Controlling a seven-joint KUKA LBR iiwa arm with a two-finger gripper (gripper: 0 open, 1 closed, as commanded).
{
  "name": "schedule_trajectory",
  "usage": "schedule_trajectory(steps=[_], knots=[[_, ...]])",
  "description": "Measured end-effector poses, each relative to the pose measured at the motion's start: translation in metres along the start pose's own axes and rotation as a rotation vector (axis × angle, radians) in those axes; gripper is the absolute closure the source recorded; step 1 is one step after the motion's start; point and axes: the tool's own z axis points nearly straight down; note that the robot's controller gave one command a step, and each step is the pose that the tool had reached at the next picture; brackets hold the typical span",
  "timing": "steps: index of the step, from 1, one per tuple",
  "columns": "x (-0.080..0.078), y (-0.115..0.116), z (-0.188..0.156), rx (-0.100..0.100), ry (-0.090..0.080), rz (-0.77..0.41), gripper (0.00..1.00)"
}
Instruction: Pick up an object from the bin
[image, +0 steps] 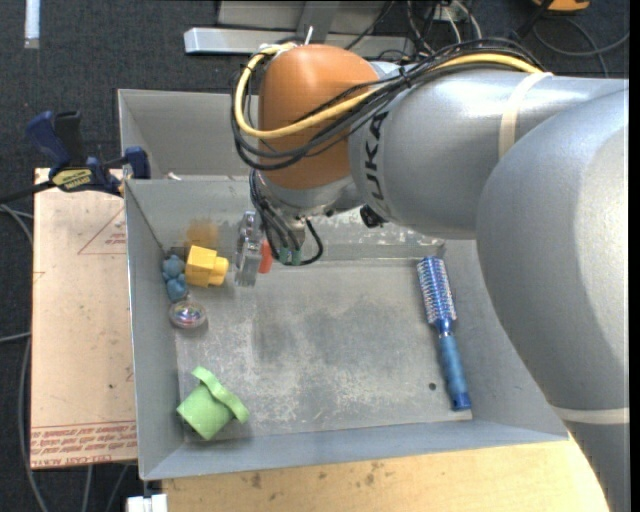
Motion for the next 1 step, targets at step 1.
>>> schedule_trajectory(steps=[1], knots=[[-0.0028,0.0334,0.0177,0.007,0.006,0.445,1.00]])
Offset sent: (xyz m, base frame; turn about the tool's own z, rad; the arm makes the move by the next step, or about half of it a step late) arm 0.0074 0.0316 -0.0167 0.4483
